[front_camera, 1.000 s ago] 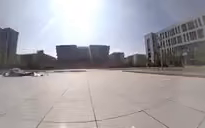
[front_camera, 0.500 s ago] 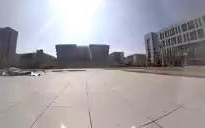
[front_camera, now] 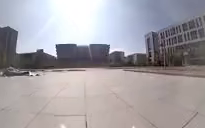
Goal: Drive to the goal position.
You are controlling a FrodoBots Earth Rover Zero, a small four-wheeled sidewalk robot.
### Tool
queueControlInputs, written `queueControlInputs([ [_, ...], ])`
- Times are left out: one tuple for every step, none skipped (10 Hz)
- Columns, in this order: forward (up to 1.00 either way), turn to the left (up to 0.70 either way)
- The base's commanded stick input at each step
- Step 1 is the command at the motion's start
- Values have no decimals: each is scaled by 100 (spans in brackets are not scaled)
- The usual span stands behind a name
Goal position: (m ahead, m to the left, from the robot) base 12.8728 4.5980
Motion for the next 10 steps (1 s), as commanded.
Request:
queueControlInputs([
  [70,0],
  [70,0],
  [70,0],
  [70,0],
  [70,0],
  [70,0],
  [70,0],
  [70,0],
  [70,0],
  [70,0],
])
